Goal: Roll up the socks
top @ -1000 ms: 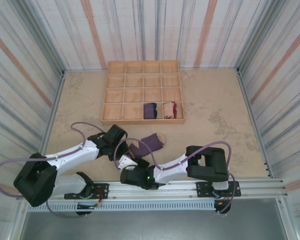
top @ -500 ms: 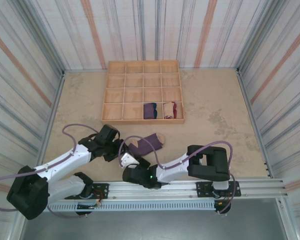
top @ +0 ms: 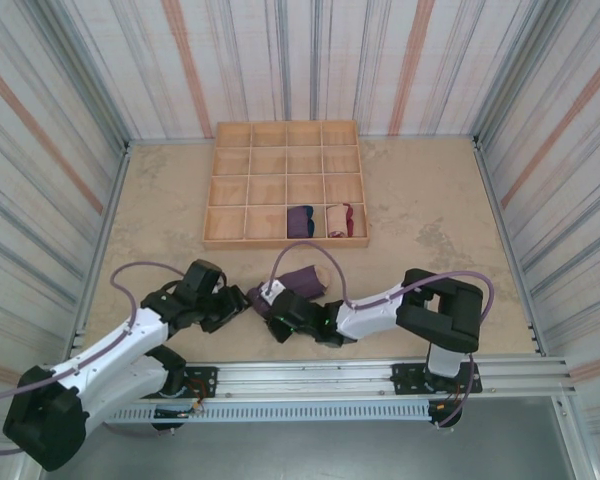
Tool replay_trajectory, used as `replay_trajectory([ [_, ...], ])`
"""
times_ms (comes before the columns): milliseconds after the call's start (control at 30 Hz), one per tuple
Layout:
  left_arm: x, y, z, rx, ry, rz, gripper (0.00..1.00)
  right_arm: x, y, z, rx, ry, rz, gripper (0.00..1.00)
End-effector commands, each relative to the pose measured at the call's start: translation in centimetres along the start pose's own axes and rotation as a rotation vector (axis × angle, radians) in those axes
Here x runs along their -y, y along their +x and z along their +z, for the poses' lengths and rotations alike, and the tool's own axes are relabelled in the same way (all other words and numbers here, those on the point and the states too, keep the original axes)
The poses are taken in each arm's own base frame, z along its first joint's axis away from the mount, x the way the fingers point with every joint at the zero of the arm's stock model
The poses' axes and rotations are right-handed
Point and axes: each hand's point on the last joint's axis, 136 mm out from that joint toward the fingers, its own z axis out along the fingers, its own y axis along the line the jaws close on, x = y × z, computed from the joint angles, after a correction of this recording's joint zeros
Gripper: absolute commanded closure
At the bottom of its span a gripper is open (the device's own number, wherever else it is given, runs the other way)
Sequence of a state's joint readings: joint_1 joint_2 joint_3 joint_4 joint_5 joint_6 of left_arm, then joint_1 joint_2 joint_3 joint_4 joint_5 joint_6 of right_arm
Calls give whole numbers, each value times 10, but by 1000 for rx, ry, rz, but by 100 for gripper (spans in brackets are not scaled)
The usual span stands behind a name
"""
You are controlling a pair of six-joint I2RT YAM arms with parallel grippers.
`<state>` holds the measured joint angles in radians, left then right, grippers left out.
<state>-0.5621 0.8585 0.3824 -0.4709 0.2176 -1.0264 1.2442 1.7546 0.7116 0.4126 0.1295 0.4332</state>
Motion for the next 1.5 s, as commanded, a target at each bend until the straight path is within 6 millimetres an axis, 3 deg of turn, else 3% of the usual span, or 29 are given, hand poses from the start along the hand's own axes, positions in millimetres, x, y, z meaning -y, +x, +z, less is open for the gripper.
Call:
replay_trajectory([
  [0, 2, 2, 1, 10, 45, -33, 28, 10, 61, -3, -219, -110, 206, 100],
  [167, 7, -1, 2, 39, 65, -12, 30, 17, 61, -2, -215, -211, 436, 100],
  [533, 28, -11, 14, 78, 86, 37, 37, 34, 80, 11, -310, -236, 826, 100],
  [1100, 38, -27, 37, 120, 59, 17, 45, 45, 98, 17, -323, -216, 973, 100],
  [1267, 38, -27, 41, 125, 49, 3, 53, 47, 98, 17, -316, -218, 987, 100],
  [1467, 31, -25, 45, 112, 3, -12, 77, 51, 95, 15, -307, -215, 978, 100],
])
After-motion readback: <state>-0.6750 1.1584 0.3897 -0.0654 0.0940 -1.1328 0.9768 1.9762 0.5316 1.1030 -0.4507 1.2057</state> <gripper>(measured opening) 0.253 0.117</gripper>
